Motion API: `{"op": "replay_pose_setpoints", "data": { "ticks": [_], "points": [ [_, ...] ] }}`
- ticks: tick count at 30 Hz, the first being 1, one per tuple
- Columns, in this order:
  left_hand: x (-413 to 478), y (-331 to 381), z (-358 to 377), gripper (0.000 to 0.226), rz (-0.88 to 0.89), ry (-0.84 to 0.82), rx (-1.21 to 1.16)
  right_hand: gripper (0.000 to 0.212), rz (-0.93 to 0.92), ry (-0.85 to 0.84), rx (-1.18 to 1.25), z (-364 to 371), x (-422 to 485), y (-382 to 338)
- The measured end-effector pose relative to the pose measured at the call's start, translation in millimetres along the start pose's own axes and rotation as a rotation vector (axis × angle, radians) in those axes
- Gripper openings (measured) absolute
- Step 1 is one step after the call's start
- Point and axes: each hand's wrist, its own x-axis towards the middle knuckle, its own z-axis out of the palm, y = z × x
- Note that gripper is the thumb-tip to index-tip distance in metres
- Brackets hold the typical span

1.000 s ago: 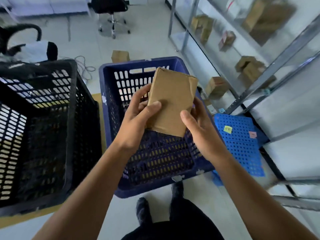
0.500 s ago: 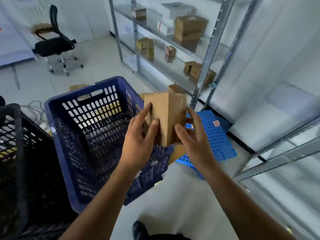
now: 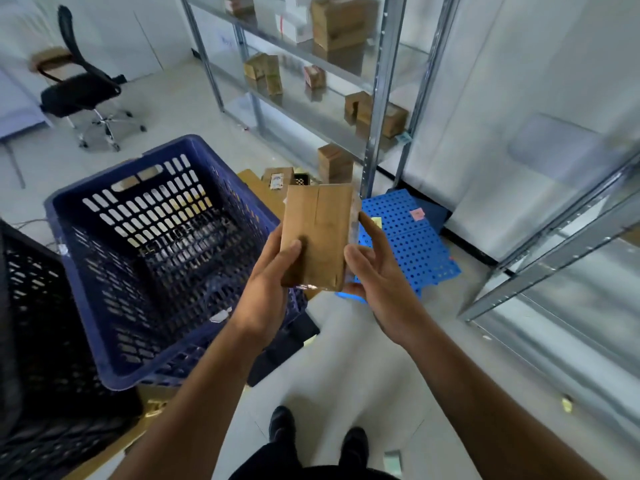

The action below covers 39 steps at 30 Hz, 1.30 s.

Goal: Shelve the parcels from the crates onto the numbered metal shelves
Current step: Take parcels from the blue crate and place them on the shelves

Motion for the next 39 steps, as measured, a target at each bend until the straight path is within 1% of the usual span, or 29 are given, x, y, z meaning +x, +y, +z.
{"op": "replay_pose_setpoints", "data": {
  "ticks": [2, 4, 5, 7, 10, 13, 19, 23, 26, 31, 33, 35, 37, 39],
  "points": [
    [-1.0, -1.8, 0.5, 0.047, 0.036, 0.069, 0.031, 0.078, -0.047, 0.081, -0.096, 0.2, -3.2, 1.1],
    [-2.4, -1.7, -0.6, 0.047, 0.097, 0.081, 0.056, 0.076, -0.123, 0.130, -0.216, -0.7, -5.8, 0.0],
    [-4.1, 0.0, -1.3, 0.048, 0.117, 0.056, 0.073, 0.074, -0.144, 0.133, -0.258, 0.1, -6.9, -1.4],
    [-7.7, 5.5, -3.9, 0.058, 0.133, -0.019, 0.087, 0.071, -0.162, 0.140, -0.319, 4.5, -7.9, -4.7],
    [-8.3, 13.7, -14.3, 0.070, 0.142, -0.105, 0.018, 0.066, -0.193, 0.190, -0.364, 20.3, -7.8, -10.2],
    [-8.0, 28.1, -32.6, 0.066, 0.156, -0.118, 0.016, 0.066, -0.207, 0.241, -0.356, 42.1, -6.4, -16.0],
    [-3.6, 44.6, -71.9, 0.056, 0.140, -0.197, 0.033, 0.075, -0.170, 0.195, -0.169, 88.9, -0.5, -19.9],
    [-0.1, 41.2, -86.3, 0.068, 0.107, -0.270, 0.055, 0.077, -0.174, 0.263, -0.213, 102.6, -6.4, -16.9],
    [0.9, 35.9, -85.1, 0.066, 0.099, -0.332, 0.086, 0.075, -0.165, 0.329, -0.200, 103.8, -19.5, -9.2],
    [-4.1, 29.5, -63.4, 0.061, 0.126, -0.487, 0.285, 0.075, -0.166, 0.532, -0.217, 86.7, -61.0, -5.0],
    [-5.9, 31.0, -46.8, 0.055, 0.198, -0.546, 0.410, 0.076, -0.184, 0.621, -0.233, 73.5, -82.0, -10.1],
    [-5.4, 31.3, -27.9, 0.052, 0.297, -0.562, 0.573, 0.073, -0.206, 0.685, -0.236, 58.0, -103.0, -18.2],
    [-4.5, 31.5, -6.3, 0.063, 0.366, -0.562, 0.757, 0.069, -0.239, 0.736, -0.235, 39.2, -124.7, -29.5],
    [-5.4, 33.3, 19.9, 0.073, 0.410, -0.589, 0.890, 0.071, -0.268, 0.796, -0.223, 17.1, -148.0, -41.5]
  ]
}}
